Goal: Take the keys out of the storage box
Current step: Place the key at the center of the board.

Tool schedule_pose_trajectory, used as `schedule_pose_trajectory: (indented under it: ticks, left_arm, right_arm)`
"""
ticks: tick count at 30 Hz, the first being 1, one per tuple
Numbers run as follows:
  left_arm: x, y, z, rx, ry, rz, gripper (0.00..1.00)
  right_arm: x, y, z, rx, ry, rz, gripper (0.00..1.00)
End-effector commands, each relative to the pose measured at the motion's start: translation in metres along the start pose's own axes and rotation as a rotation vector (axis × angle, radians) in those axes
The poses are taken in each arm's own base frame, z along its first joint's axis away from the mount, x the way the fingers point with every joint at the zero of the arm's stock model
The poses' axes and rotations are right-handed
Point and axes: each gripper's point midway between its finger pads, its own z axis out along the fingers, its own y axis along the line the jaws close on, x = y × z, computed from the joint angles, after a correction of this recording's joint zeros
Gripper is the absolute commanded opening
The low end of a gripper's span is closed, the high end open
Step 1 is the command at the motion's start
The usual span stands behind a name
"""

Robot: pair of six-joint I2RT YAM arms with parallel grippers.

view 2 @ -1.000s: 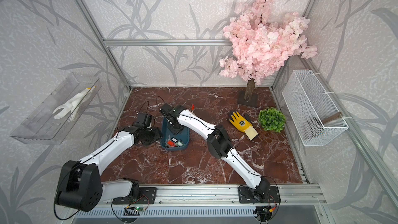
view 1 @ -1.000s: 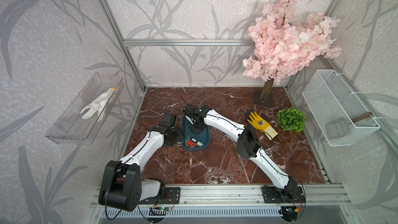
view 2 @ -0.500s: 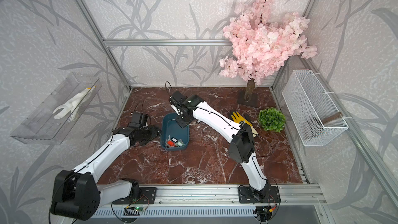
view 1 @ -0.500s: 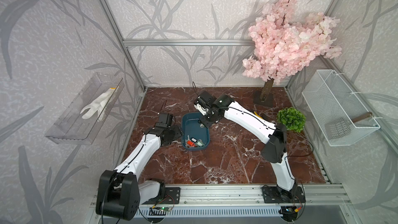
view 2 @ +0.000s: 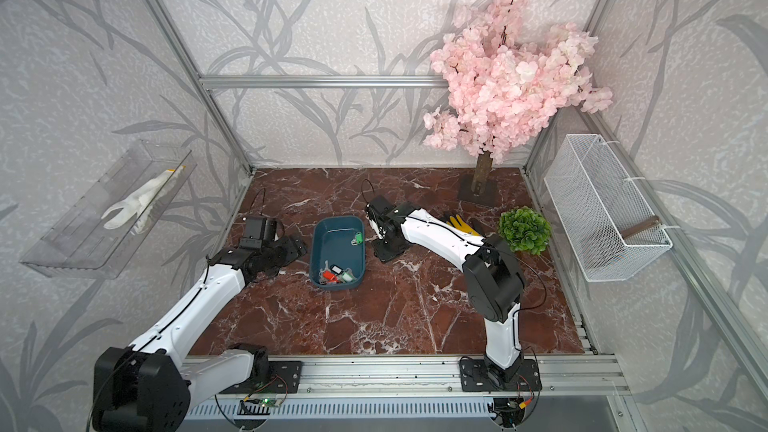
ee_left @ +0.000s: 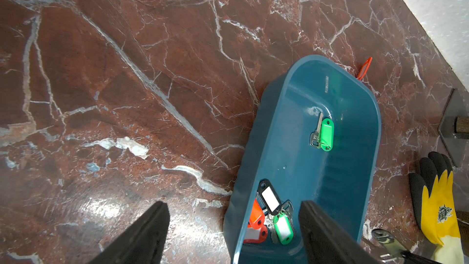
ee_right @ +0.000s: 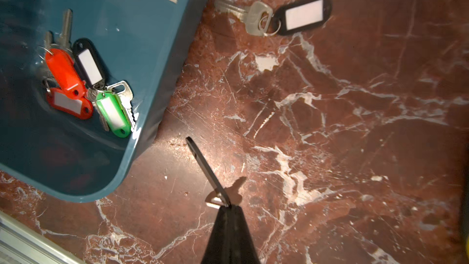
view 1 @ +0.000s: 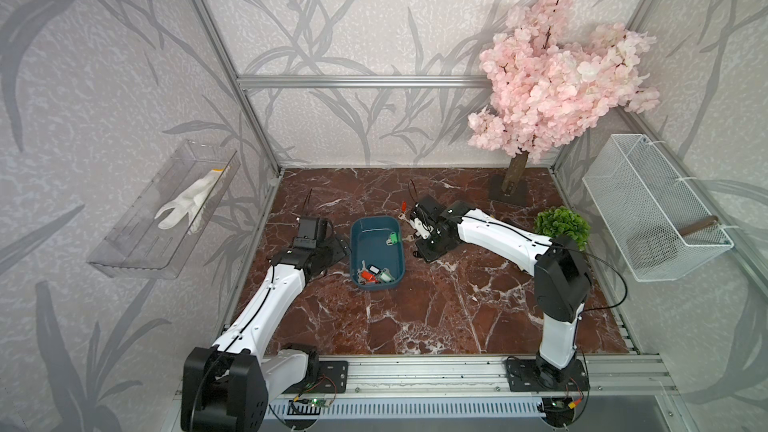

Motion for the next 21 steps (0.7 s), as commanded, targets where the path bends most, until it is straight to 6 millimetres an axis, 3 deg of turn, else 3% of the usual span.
schedule_pose_trajectory:
  ticks: [1,10,19,21]
  left_arm:
    - [-0.008,-0.002,-0.006,0.008,-0.037,-0.006,0.85]
    - [-0.006,-0.005,-0.005,0.016,-0.013,0.000,0.85]
    - [-0.001,-0.003,0.000,0.016,0.012,-0.002,0.84]
    - [0.000,-0.005,0.001,0.021,0.021,0.000,0.84]
  right_arm:
    - [-0.019,0.013,0.011,-0.065,-0.059,0.015,0.00]
    - [-0.025,0.016,0.047,-0.103,-0.034,0.046,0.00]
    - [-0.021,-0.003,0.062,-0.047,-0.012,0.079,0.00]
    - [-0.020,-0.005,0.061,-0.037,-0.010,0.082,0.05]
